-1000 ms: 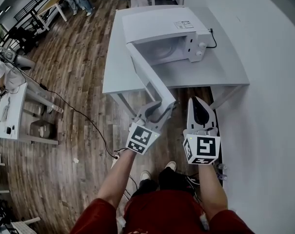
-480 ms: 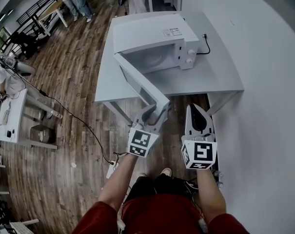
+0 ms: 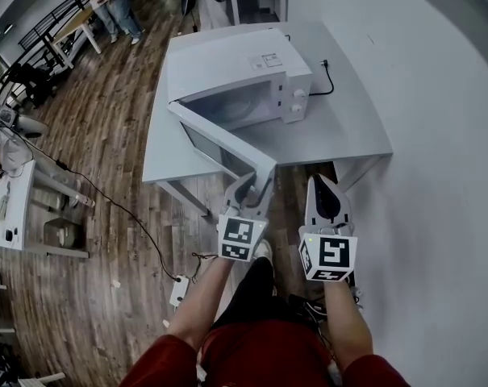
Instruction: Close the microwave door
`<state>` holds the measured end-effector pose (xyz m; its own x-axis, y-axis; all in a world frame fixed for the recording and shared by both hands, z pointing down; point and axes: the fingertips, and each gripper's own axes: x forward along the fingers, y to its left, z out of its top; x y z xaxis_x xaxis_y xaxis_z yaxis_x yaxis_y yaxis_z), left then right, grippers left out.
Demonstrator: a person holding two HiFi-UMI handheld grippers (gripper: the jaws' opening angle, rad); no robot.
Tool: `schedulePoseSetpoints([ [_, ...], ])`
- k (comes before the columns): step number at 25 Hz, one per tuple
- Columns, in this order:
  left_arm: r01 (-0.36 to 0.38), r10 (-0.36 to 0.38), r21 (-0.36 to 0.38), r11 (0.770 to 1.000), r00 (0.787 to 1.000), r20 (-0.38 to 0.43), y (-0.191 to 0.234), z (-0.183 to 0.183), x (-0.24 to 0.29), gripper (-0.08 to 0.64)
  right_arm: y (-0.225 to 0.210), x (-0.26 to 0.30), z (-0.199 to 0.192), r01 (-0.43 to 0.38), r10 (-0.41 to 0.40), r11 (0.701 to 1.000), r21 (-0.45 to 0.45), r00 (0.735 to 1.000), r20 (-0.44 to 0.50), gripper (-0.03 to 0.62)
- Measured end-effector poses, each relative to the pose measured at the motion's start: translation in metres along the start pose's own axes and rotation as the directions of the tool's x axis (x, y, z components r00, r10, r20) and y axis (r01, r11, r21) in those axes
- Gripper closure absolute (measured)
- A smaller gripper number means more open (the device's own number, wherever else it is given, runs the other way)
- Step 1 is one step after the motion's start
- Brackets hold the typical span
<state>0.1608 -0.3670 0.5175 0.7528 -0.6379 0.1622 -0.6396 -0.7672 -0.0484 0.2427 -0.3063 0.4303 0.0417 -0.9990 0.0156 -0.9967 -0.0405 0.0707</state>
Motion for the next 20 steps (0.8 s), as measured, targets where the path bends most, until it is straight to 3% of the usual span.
schedulePoseSetpoints([
  [20, -0.055, 0.055, -0.015, 0.998, 0.997, 0.045, 0.005, 0.021, 0.103, 0.41, -0.067, 0.097, -0.008, 0.012, -0.013, 0.999, -0.029, 1.0, -0.014, 0.565],
])
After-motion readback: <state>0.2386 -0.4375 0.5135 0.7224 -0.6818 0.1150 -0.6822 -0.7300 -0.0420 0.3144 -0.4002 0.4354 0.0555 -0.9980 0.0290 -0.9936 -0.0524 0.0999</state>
